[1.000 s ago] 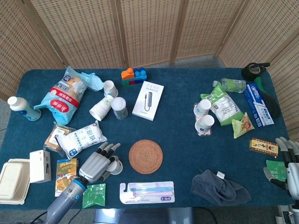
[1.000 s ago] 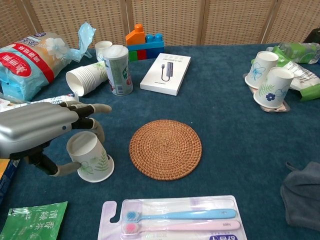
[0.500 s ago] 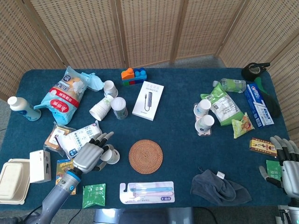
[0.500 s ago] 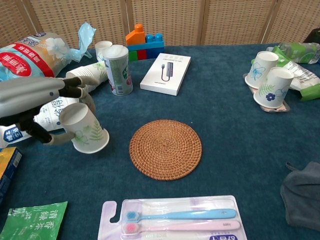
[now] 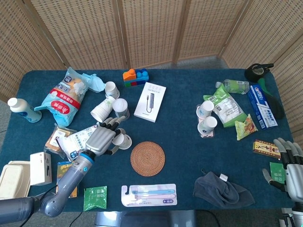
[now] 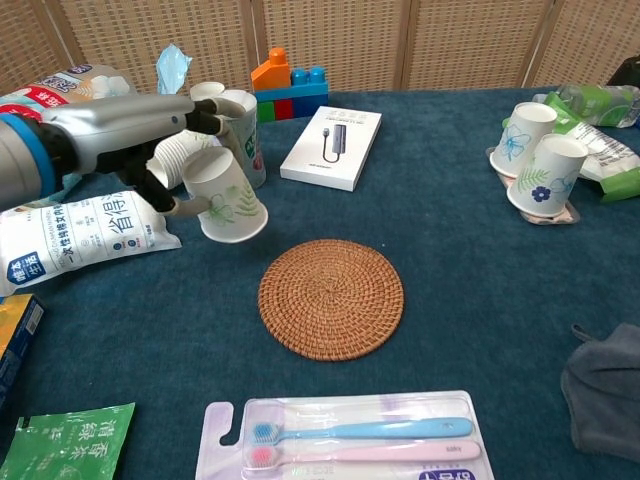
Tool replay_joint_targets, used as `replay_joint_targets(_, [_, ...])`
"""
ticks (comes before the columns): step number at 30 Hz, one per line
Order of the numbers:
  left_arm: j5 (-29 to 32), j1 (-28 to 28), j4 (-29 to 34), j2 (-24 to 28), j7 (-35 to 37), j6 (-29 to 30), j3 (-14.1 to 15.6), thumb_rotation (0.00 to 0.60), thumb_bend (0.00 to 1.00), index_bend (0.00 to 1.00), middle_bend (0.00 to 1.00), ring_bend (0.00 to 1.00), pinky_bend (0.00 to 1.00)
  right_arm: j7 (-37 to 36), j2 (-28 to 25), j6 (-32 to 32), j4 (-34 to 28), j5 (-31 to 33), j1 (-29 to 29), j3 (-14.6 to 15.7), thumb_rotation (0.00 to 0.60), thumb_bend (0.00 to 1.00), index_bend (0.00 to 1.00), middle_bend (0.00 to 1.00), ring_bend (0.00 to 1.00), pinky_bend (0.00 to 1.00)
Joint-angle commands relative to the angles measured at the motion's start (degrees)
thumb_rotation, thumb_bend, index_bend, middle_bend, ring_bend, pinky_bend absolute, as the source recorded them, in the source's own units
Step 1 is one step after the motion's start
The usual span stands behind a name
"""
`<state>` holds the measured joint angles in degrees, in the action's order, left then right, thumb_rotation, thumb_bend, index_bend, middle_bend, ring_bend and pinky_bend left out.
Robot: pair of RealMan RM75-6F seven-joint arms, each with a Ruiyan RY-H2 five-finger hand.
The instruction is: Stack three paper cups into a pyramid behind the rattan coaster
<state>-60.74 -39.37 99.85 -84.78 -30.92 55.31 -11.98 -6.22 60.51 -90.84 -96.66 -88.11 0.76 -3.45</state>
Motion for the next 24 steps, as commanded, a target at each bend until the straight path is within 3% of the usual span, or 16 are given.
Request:
replay_joint_targets(1, [2.5,-2.7,-2.3,-2.3,-2.0,-0.7,-1.4,0.600,0.40,0.38,0.00,0.00,0.08,0.1,-0.2,-0.3,-0.3,-0.2,0.2,0.1,0.600,0.35,0.00,0.00,0.00,0.00])
replay_joint_targets(11, [7.7,-10.0,-8.9,-8.9,-6.4,-1.2,-3.3,0.600,0.40,0.38,0.00,0.00,0.08,-0.1,-0.6,-1.1,-0.6,-0.2,0.8,0.1,0.600,0.35,0.00,0.00,0.00,0.00])
replay_joint_targets(24, [11.4,-14.9,-18.4,-15.8,-7.7,-2.1,-2.0,0.600,0.40,0.38,0.00,0.00,0.07,-0.1,-0.9,-0.4,-0.9,0.8,0.5,-0.4,0.600,0.35,0.00,0.00,0.00,0.00])
